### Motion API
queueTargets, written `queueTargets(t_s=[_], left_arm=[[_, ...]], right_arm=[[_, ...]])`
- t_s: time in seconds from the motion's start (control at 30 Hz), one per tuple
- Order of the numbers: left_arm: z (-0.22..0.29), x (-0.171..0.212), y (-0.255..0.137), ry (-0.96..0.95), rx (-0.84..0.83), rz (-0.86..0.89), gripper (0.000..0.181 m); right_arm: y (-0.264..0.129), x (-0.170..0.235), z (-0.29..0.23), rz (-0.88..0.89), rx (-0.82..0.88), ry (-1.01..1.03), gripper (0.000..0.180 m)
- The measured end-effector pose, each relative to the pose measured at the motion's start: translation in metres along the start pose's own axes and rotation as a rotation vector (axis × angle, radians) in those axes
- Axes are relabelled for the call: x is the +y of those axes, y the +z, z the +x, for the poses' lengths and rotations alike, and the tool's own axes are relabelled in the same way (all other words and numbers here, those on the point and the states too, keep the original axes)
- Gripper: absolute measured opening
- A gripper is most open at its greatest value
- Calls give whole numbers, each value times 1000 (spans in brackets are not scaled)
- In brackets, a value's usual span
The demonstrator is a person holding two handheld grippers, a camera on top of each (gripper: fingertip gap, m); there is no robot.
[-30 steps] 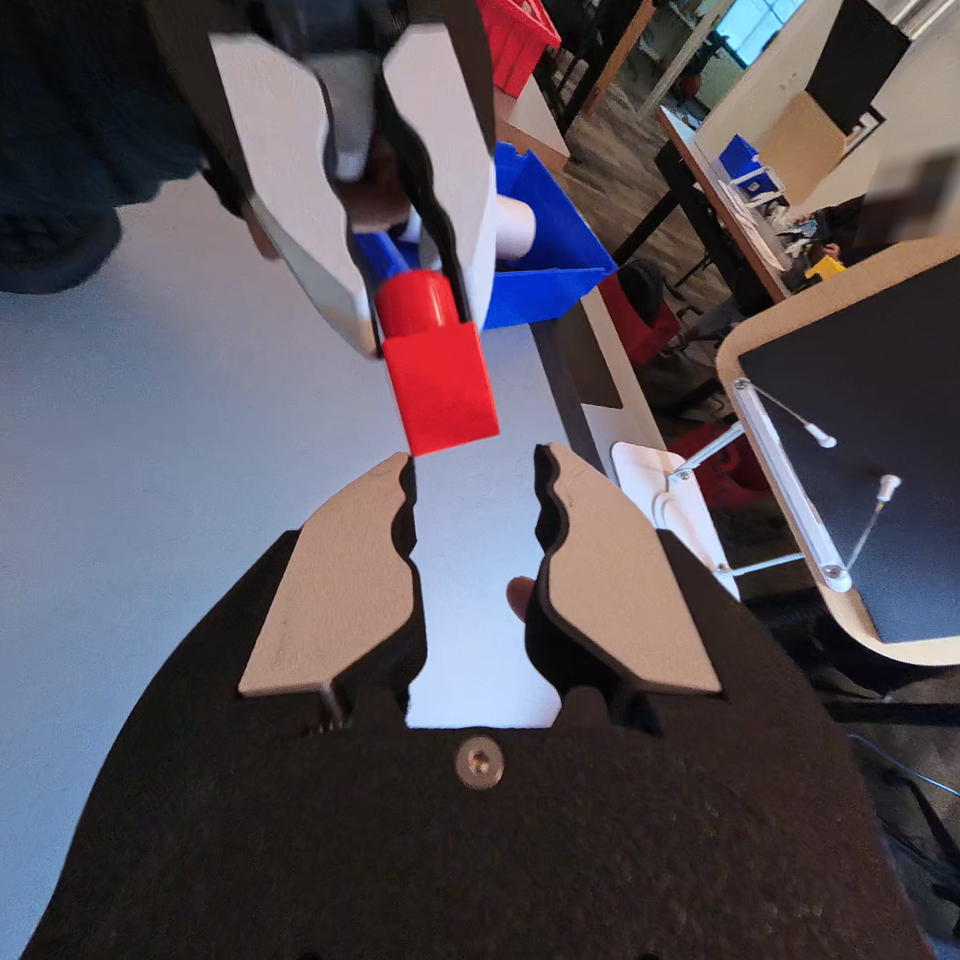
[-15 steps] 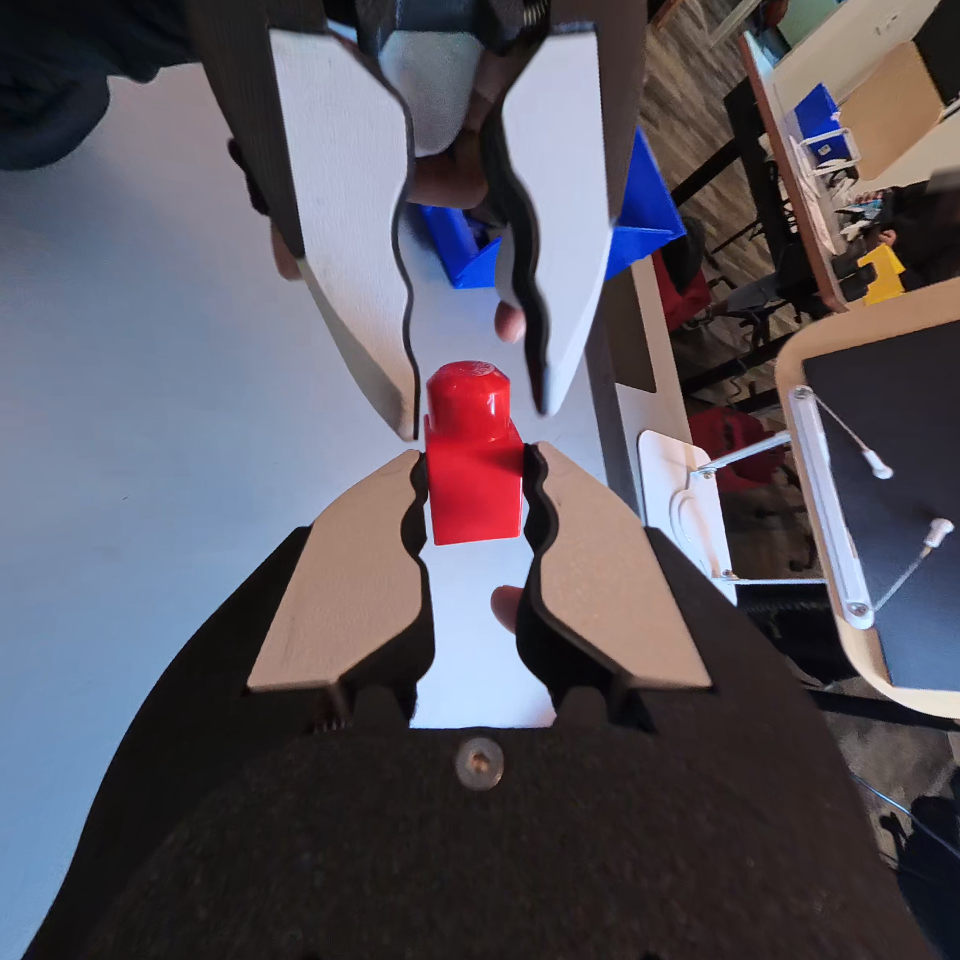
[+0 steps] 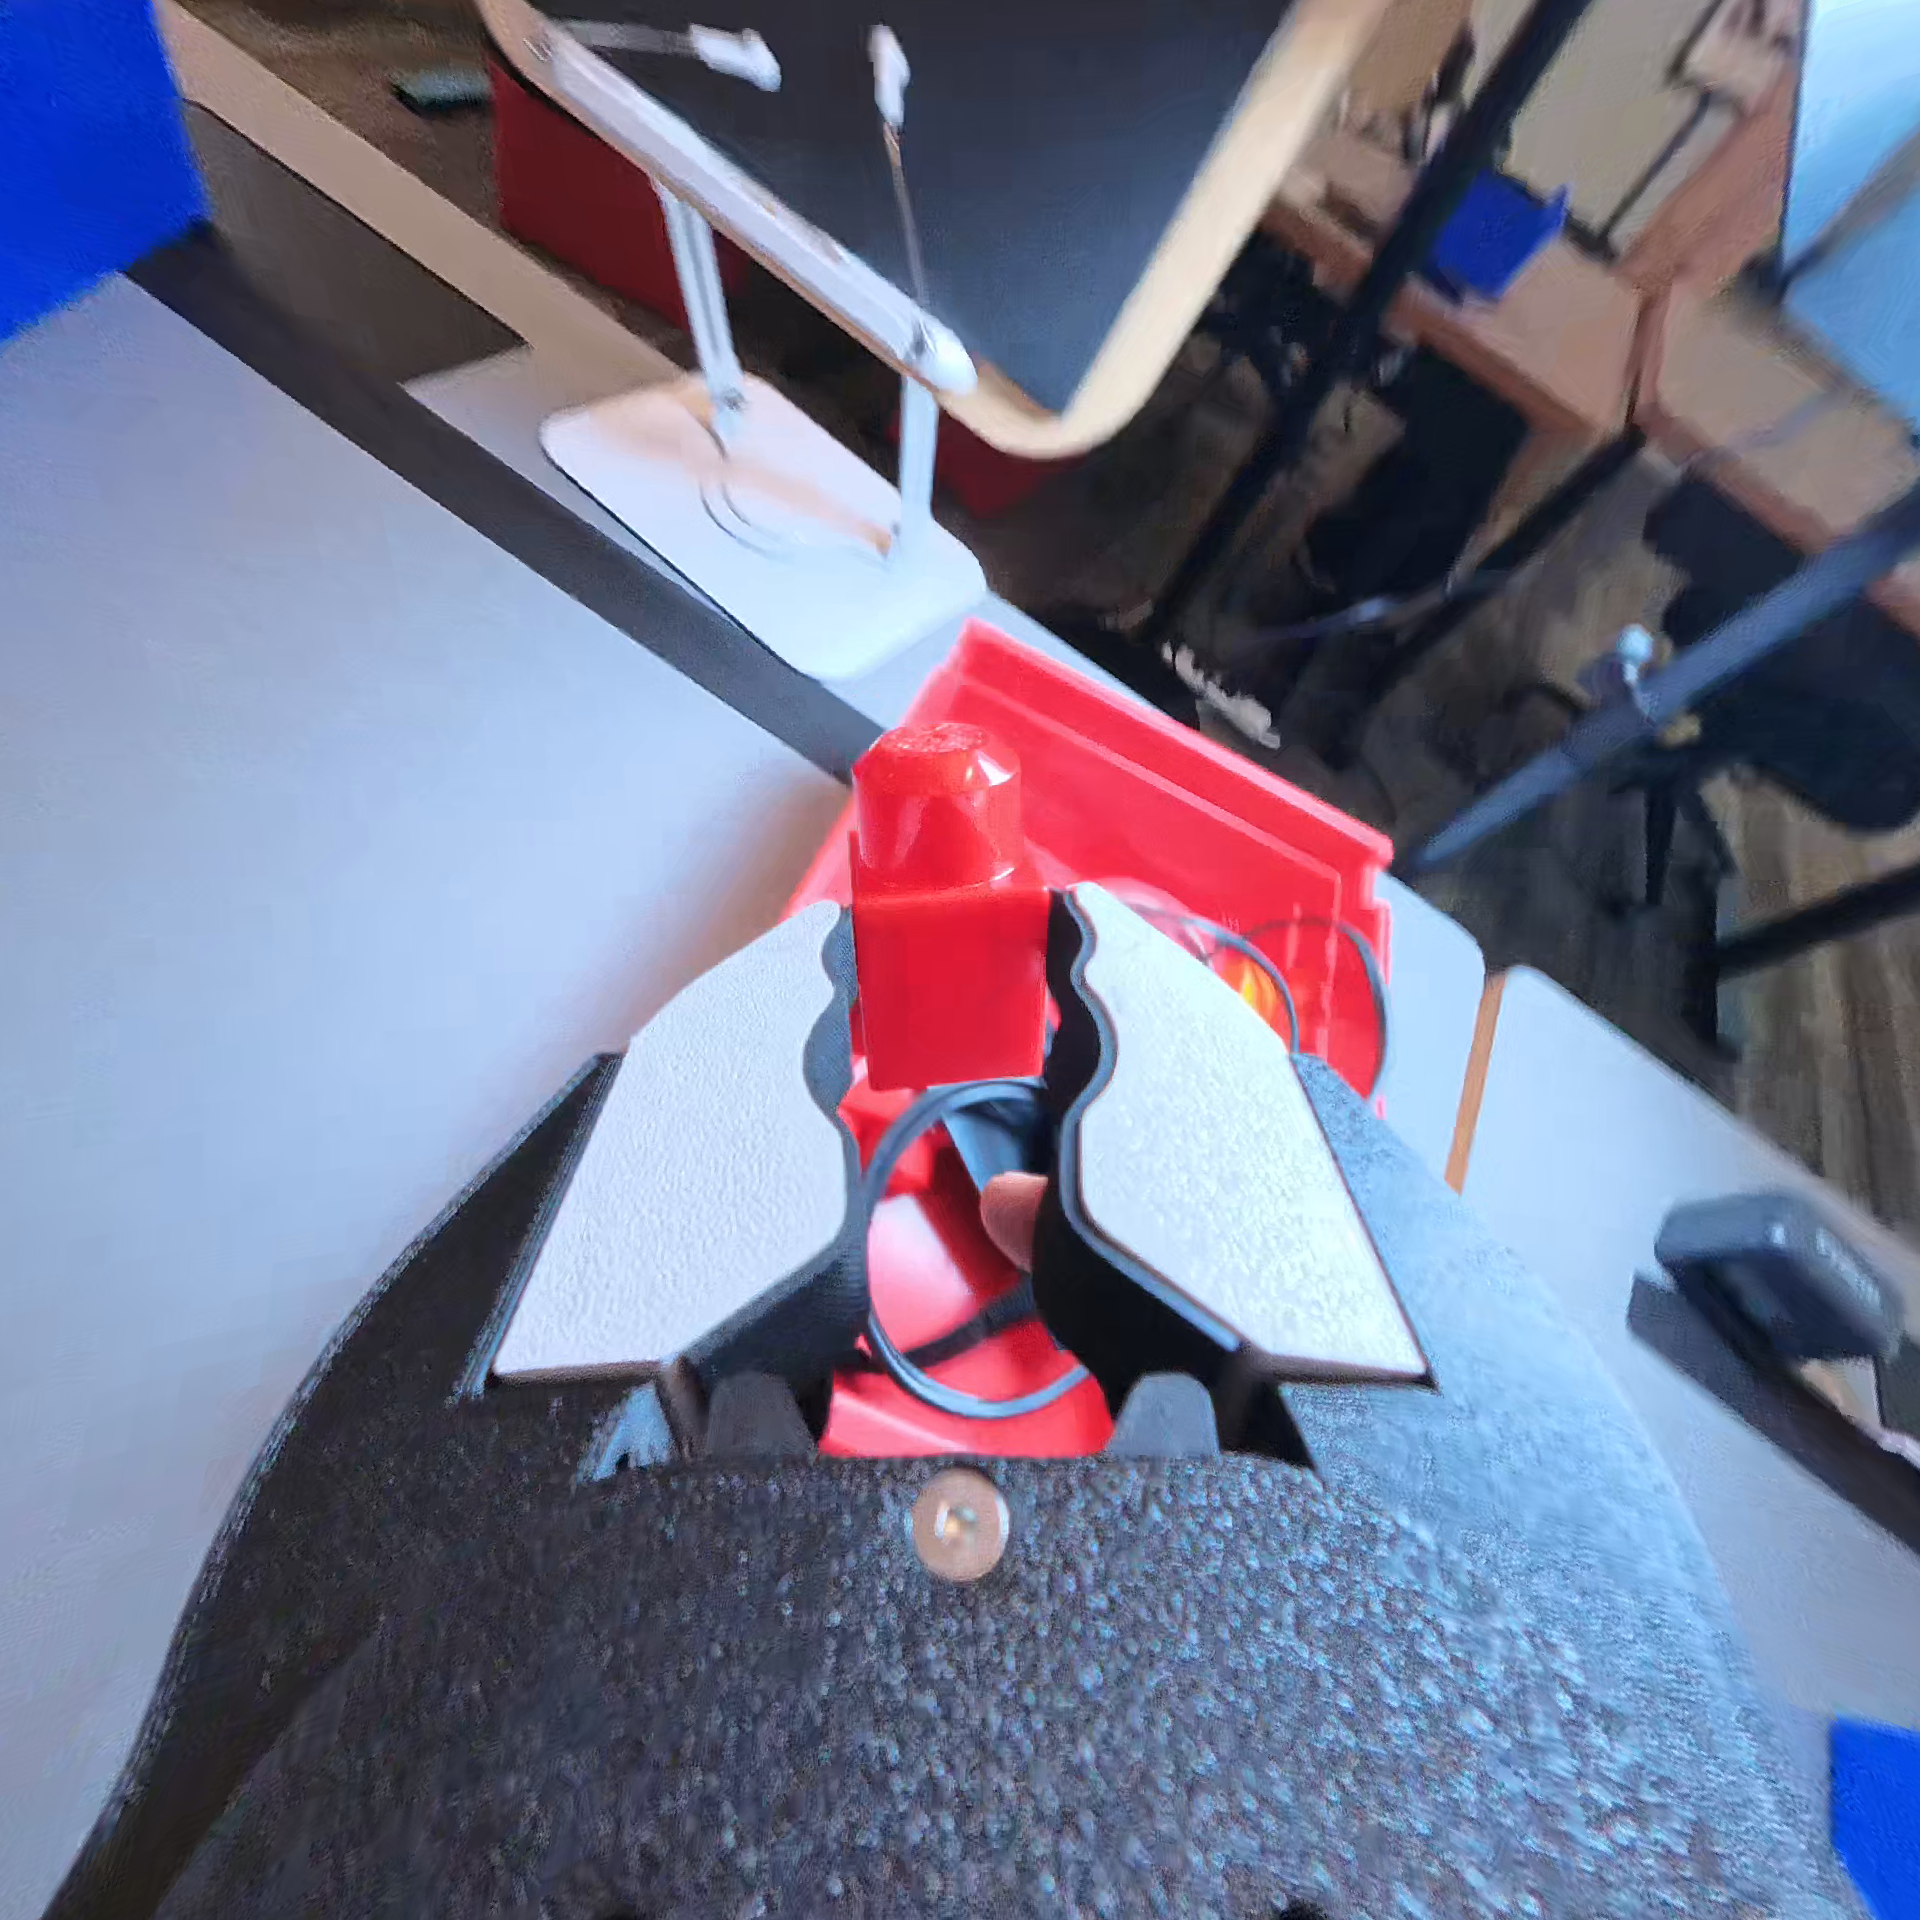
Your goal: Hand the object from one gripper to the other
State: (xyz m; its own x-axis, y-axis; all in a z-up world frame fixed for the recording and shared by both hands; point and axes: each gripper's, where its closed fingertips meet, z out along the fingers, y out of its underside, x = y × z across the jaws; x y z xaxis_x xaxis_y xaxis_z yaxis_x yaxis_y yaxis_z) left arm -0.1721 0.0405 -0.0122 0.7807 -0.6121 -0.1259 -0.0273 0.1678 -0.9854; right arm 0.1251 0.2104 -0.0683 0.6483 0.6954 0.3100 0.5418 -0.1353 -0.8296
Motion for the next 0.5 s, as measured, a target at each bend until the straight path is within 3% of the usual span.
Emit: queueTargets(t_s=[0.2, 0.5], left_arm=[[-21, 54, -42, -35, -98, -119, 14], [-25, 107, -89, -104, -162, -223, 32]], right_arm=[[5, 60, 26, -132, -19, 123, 35], [25, 95, 5, -194, -83, 194, 35]])
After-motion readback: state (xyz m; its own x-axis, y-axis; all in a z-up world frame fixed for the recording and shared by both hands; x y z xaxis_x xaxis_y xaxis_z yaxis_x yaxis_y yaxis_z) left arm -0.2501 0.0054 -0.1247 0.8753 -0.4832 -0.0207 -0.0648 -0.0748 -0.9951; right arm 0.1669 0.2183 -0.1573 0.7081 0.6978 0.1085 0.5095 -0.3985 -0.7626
